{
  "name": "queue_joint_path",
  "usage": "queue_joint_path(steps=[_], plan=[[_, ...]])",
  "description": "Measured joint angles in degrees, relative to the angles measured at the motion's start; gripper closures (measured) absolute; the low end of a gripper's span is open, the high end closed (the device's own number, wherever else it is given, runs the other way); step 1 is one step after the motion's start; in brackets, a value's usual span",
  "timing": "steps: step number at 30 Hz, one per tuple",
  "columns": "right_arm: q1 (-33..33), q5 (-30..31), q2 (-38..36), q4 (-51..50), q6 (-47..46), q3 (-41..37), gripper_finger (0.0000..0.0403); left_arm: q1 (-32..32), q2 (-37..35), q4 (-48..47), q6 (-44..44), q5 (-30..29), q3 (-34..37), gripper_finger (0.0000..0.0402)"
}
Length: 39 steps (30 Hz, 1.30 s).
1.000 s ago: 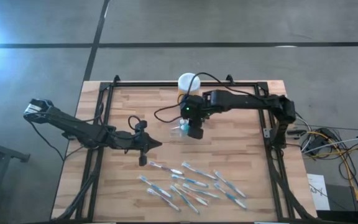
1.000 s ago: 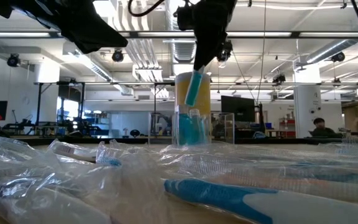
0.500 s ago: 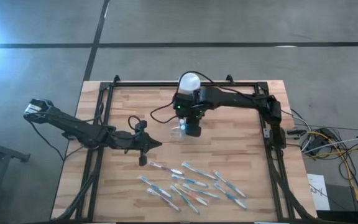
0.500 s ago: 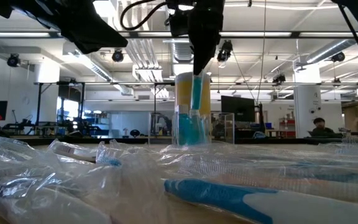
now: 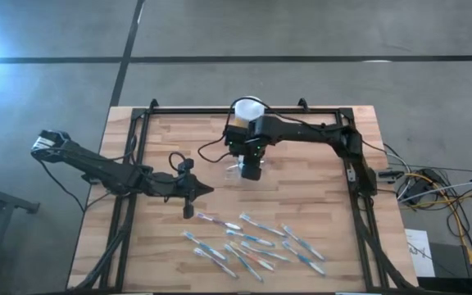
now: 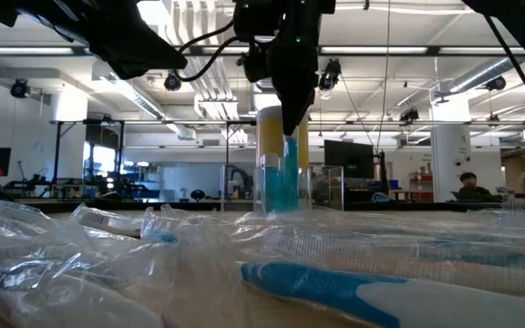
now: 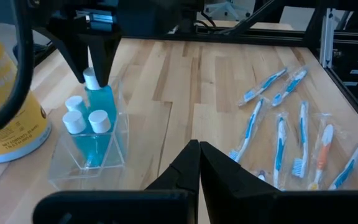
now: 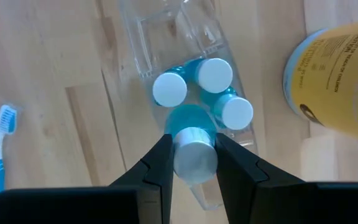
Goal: Pick & Place toothbrushing station
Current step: Put the mouthwash bottle into the transparent organizer
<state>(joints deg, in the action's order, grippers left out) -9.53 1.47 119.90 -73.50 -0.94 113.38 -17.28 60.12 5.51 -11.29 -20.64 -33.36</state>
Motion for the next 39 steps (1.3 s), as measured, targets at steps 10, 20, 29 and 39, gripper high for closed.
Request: queue_joint_path(steps=[10, 20, 29, 39], plan=[[-0.2, 0.0, 0.2, 1.0, 1.3, -0.2, 0.0319, 0.0, 0.0, -0.2, -0.4, 0.0, 0.0, 0.0387], [0.0, -0.1, 2.1, 1.5, 2.1, -0.9, 0.0319, 0.0, 0.0, -0.5, -0.6, 0.0, 0.1, 0.0388], [0.4, -0.5, 4.0, 2.3, 4.6, -1.8, 0.0319, 0.0, 0.0, -0.6, -0.7, 0.1, 0.1, 0.0388], [0.4, -0.5, 4.0, 3.3, 6.5, -3.5, 0.0281, 0.0, 0.0, -0.6, -0.7, 0.1, 0.1, 0.0388]])
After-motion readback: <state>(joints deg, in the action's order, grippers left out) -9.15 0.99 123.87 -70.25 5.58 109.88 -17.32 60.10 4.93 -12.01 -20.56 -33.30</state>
